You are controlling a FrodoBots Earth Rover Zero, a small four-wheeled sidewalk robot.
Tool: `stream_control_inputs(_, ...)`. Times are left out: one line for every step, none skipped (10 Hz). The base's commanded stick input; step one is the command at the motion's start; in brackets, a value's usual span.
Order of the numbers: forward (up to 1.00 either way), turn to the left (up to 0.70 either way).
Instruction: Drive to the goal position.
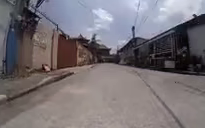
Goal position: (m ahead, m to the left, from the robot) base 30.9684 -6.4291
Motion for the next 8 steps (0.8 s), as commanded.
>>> stream_control_inputs(0.9, -0.1)
stream_control_inputs(0.9, -0.18)
stream_control_inputs(0.9, -0.25)
stream_control_inputs(0.9, -0.26)
stream_control_inputs(0.9, -0.08)
stream_control_inputs(0.9, -0.01)
stream_control_inputs(0.9, 0.0)
stream_control_inputs(0.9, 0.0)
